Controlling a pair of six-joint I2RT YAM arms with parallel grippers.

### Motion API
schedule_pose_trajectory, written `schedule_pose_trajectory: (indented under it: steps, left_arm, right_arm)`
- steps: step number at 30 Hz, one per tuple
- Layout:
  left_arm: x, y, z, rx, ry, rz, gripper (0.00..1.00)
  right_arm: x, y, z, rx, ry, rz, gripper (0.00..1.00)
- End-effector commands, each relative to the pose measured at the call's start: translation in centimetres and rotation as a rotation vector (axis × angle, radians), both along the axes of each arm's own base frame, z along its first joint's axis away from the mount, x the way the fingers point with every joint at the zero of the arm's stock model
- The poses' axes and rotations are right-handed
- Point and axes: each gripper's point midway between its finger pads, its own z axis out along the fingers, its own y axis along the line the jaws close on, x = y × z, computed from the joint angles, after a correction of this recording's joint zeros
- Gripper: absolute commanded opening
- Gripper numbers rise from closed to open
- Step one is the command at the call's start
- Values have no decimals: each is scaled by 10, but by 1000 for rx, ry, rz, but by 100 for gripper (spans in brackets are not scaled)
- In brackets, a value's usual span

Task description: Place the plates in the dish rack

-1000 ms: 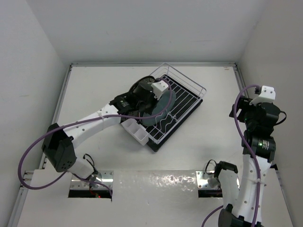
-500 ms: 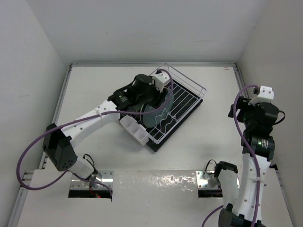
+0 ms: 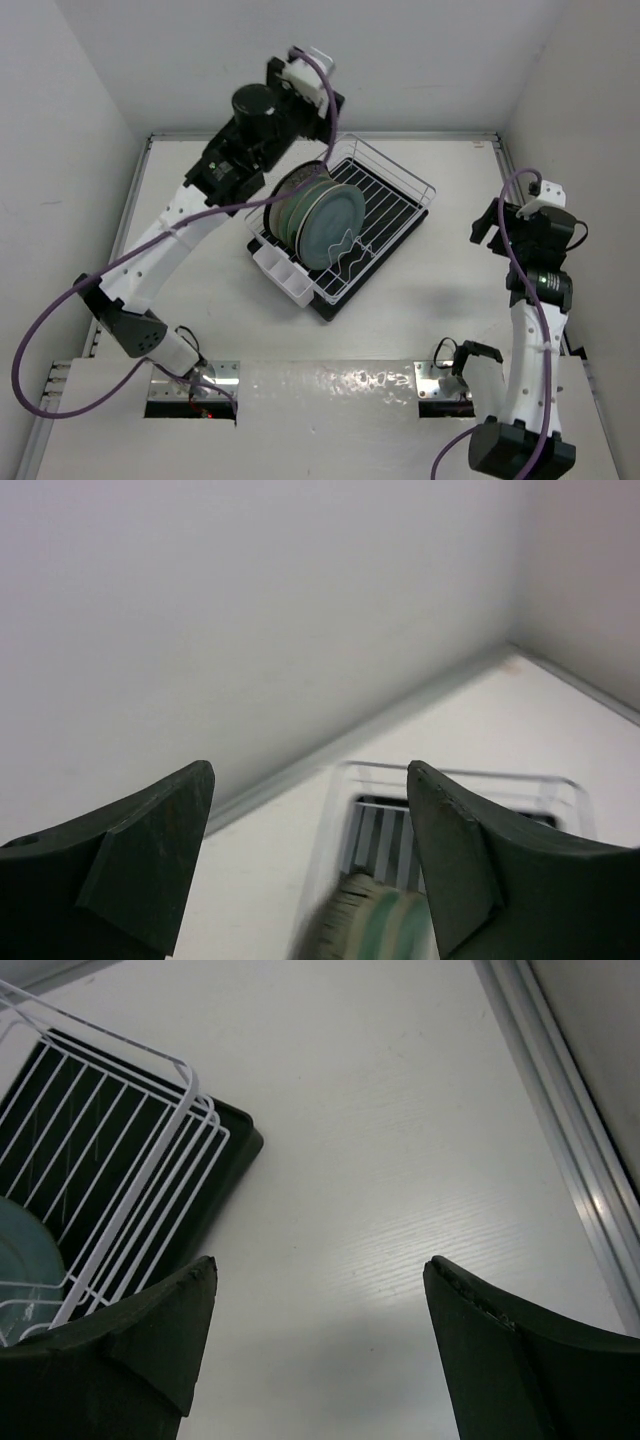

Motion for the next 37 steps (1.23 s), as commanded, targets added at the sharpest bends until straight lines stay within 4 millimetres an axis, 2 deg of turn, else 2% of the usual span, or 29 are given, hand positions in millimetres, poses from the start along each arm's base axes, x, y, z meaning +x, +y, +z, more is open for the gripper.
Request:
schedule_pose_trajectory:
  steps: [1,2,3,5,6,7,8,9,10,11,12,14,15,16,18,20,21,23,26,30,37]
  left_arm:
    - [68,87,-11,-7,46,335,75]
    - [76,104,-27,8,117,373,75]
    - [89,142,-22,-52,143,456,75]
    - [100,179,-62,-34,263,546,74]
    - [100,251,-102,-98,362,691,75]
    - [95,251,-92,-109,345,683,75]
    - [91,269,-105,-117,371,717,75]
    - [84,287,-141,-130,453,761,74]
    - [71,317,-147,-136,466,827,74]
    - [60,332,-162,-115,494,874,72]
    - [37,347,-192,-50,541,940,72]
    - [19,353,-215,18,548,954,72]
    - [0,360,-249,61,609,981,73]
    - [-11,363,-252,45,604,989,73]
    - [-33,384,-279,-10,666,1041,73]
    - [-45,392,-282,-66,665,1054,73]
    - [-53,399,-292,-109,684,1085,73]
    - [-60,397,-296,-132,691,1072,73]
    - [-58,398,-295,-135,684,1071,73]
    - [-51,394,-295,-167,685,1047,72]
    - [-52,389,-303,-179,707,1028,72]
  right_arm:
    - [23,-2,0,69,-51,-22,83]
    - [25,-6,-5,76,-38,-49,84]
    - [29,-10,-6,77,-31,-66,86]
    - [34,-22,-23,88,29,-136,91]
    - [37,-36,-39,113,92,-242,93]
    - [37,-37,-39,113,92,-243,93]
    - [38,-41,-51,140,129,-288,93]
    - [38,-46,-56,131,147,-319,94]
    - [37,-47,-63,128,174,-319,94]
    - [36,-49,-69,121,195,-328,94]
    - [35,-52,-77,113,235,-337,94]
    - [32,-52,-86,106,264,-337,94]
    - [32,-53,-90,104,261,-340,94]
    - [31,-55,-92,103,253,-358,94]
    - [31,-58,-96,135,204,-423,94]
    - [28,-62,-100,155,177,-491,94]
    - [24,-64,-104,155,182,-513,94]
    - [19,-71,-105,145,187,-569,95]
    - [17,-71,-106,147,196,-576,95]
    - [24,-62,-102,178,179,-520,94]
    - [24,-68,-95,185,160,-576,92]
